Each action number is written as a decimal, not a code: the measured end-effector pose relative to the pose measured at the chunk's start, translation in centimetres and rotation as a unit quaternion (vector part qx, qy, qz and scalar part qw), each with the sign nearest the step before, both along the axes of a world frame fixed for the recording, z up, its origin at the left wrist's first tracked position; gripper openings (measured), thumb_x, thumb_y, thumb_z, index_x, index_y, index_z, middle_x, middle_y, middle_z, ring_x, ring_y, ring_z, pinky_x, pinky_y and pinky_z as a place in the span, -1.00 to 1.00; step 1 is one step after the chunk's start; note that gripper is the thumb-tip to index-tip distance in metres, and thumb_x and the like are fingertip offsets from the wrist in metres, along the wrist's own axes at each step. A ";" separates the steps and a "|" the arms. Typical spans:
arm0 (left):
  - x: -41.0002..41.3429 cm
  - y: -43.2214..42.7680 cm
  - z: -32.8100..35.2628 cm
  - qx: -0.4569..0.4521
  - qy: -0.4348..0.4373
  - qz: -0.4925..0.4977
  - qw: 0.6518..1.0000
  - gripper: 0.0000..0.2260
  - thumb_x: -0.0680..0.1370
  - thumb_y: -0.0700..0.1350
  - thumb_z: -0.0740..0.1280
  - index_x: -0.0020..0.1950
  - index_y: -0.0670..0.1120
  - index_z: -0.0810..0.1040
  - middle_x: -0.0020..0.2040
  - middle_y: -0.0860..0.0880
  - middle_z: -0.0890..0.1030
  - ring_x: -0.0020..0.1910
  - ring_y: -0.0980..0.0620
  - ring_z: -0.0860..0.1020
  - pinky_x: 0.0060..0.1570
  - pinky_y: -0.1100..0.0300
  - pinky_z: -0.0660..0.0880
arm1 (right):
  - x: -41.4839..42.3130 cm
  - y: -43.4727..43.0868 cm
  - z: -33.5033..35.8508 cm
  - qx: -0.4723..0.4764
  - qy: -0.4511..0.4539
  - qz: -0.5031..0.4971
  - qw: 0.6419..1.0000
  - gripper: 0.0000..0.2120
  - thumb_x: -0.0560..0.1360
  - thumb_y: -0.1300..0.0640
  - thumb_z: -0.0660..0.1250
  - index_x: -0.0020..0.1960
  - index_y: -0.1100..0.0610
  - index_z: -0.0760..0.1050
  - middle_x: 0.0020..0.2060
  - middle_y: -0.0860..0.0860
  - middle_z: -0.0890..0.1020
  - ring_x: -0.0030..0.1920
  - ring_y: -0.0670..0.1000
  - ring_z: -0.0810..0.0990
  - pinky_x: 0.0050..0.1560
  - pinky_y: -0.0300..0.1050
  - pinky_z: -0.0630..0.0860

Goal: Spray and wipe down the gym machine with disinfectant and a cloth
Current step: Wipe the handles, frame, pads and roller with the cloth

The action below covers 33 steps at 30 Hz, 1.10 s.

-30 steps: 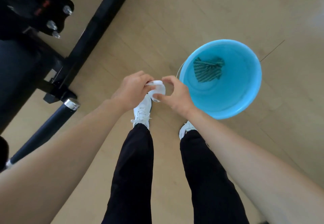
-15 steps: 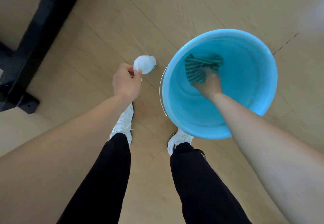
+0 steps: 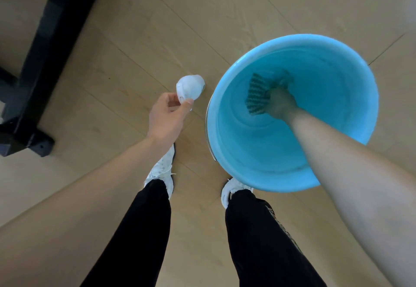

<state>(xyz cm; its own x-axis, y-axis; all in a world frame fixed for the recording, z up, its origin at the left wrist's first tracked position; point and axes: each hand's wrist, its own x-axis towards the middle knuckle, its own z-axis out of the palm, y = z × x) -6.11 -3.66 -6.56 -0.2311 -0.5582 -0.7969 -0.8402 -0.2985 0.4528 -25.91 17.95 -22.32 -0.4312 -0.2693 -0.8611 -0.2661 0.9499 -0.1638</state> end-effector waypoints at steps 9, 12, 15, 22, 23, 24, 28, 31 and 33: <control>-0.9 1.6 12.7 0.014 -0.005 -0.062 0.998 -0.79 0.62 -0.05 0.39 0.25 0.04 0.58 0.17 0.14 0.62 0.16 0.13 0.59 0.14 0.20 0.55 | 3.9 1.0 18.7 -0.134 0.048 -0.206 0.968 -0.57 0.46 0.27 0.44 0.32 0.16 0.52 0.11 0.15 0.68 0.12 0.21 0.63 0.17 0.07 0.55; -2.1 2.0 18.2 0.048 0.022 -0.139 0.989 -0.82 0.63 -0.09 0.39 0.23 0.00 0.62 0.12 0.12 0.65 0.09 0.20 0.60 -0.01 0.40 0.49 | 5.4 0.6 27.7 -0.192 -0.004 -0.216 0.957 -0.81 0.48 0.30 0.47 0.03 0.09 0.60 -0.09 -0.01 0.64 -0.13 -0.05 0.58 -0.05 -0.12 0.50; -3.0 2.8 23.8 0.080 0.061 -0.182 0.978 -0.67 0.59 -0.18 0.41 0.35 0.02 0.55 0.25 0.16 0.58 0.19 0.18 0.55 0.24 0.29 0.50 | 6.7 -0.1 36.4 -0.247 -0.067 -0.224 0.940 -0.78 0.47 0.29 0.49 -0.10 0.01 0.54 -0.19 -0.10 0.59 -0.25 -0.19 0.50 -0.18 -0.32 0.41; -1.0 2.6 36.0 0.170 0.087 -0.099 0.977 -0.65 0.53 -0.31 0.32 0.31 -0.13 0.57 0.18 -0.09 0.63 0.10 0.03 0.59 0.01 0.38 0.53 | 7.8 -1.9 53.8 -0.328 -0.162 -0.171 0.915 -0.80 0.47 0.27 0.50 -0.19 0.07 0.51 -0.30 -0.18 0.54 -0.32 -0.19 0.45 -0.22 -0.37 0.35; -0.2 2.7 37.7 0.163 0.103 -0.099 0.976 -0.73 0.52 -0.27 0.37 0.22 -0.18 0.61 0.10 -0.08 0.66 0.05 0.07 0.60 0.01 0.36 0.53 | 7.8 -2.1 55.6 -0.342 -0.163 -0.158 0.912 -0.82 0.48 0.27 0.49 -0.17 0.08 0.52 -0.28 -0.16 0.55 -0.28 -0.18 0.46 -0.20 -0.36 0.36; 0.6 2.9 39.3 0.148 0.112 -0.085 0.979 -0.76 0.48 -0.17 0.42 0.13 -0.19 0.63 0.02 -0.06 0.68 -0.01 0.10 0.60 0.02 0.32 0.53 | 7.8 -2.4 57.1 -0.352 -0.161 -0.143 0.911 -0.85 0.49 0.26 0.47 -0.12 0.09 0.53 -0.24 -0.12 0.57 -0.25 -0.16 0.47 -0.17 -0.36 0.37; 4.3 3.3 45.0 0.087 0.145 0.023 0.985 -0.94 0.55 -0.19 0.43 -0.11 -0.16 0.61 -0.21 -0.05 0.60 -0.19 0.05 0.53 -0.16 0.33 0.49 | 8.2 -3.2 62.1 -0.349 -0.151 -0.104 0.919 -0.66 0.50 0.20 0.47 0.21 -0.08 0.54 -0.11 -0.05 0.54 -0.12 -0.09 0.50 -0.04 -0.32 0.45; 7.3 4.1 49.2 0.082 0.180 0.070 0.978 -0.88 0.67 -0.24 0.32 0.00 -0.19 0.65 -0.15 -0.07 0.66 -0.16 0.05 0.61 -0.12 0.26 0.55 | 9.1 -4.2 65.3 -0.335 -0.158 -0.041 0.928 -0.58 0.52 0.25 0.43 0.29 -0.10 0.51 0.00 -0.13 0.63 0.02 -0.24 0.57 0.02 -0.40 0.45; 9.4 4.5 51.4 0.061 0.194 0.086 0.975 -0.84 0.69 -0.18 0.31 0.06 -0.22 0.67 -0.12 -0.07 0.68 -0.17 0.08 0.62 -0.12 0.23 0.56 | 10.3 -5.2 67.3 -0.322 -0.153 0.020 0.934 -0.63 0.53 0.24 0.43 0.28 -0.04 0.54 0.04 -0.16 0.66 0.07 -0.32 0.58 0.09 -0.39 0.47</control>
